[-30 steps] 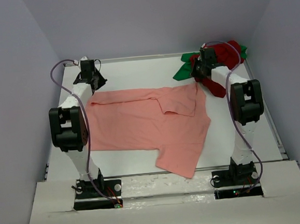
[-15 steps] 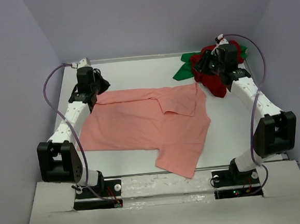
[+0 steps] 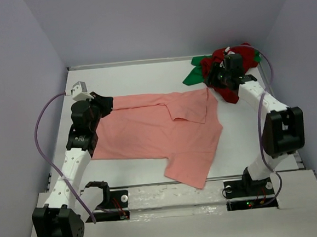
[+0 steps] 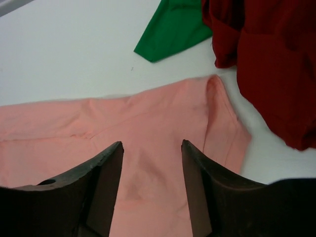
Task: Fold and stack the t-shirts
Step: Fold the tshirt
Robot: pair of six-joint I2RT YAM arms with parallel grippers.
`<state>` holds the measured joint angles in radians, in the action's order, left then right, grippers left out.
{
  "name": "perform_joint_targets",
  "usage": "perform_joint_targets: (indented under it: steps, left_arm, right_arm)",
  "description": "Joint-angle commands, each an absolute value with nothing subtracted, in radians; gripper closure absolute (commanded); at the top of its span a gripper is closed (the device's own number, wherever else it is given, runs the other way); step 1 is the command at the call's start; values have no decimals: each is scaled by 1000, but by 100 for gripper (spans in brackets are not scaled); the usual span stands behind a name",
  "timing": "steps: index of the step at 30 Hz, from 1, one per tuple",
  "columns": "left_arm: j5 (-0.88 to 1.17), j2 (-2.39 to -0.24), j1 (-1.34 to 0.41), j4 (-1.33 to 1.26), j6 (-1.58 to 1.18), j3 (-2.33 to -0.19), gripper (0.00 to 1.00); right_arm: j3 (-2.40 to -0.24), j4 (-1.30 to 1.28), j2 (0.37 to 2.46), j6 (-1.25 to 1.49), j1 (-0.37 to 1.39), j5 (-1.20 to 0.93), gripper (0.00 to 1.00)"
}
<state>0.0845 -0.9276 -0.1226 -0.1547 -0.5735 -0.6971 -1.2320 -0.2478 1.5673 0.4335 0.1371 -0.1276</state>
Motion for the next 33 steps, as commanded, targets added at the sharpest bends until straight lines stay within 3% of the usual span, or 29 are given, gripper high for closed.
perform_joint_targets:
  steps: [1,3,4,5,13,20,24,33]
  left_arm:
    - [153,-960,-121,-176,-515,-742,75]
    - [175,-947,-121,-195,-523,-717,65]
    - [178,-924,-121,-219,-529,-684,63]
    - [179,-908,-121,-233,-534,-672,62]
    - [164,-874,-121,-236,-514,-653,59]
    - [198,-939,-121,-256,-520,-657,62]
    - [207,-942,-121,-264,-520,-652,63]
    - [224,-953,-123,-258,-520,-661,64]
  right_arm:
    - [-1434,-227,1816,416,132,-199,46]
    - [-1572,-238,1917,423,132,-244,60]
    - [-1622,-250,2015,425,132,-262,85]
    - [-1678,-270,2067,428,132,-268,100]
    - [-2118,-399,2377,445,132,-327,100]
    - [-2420,-609,2571,365,132,-79,100]
    - [-2428,-653,2594,319,132,127,100]
    - [-2439,-759,2600,390,66,351,100]
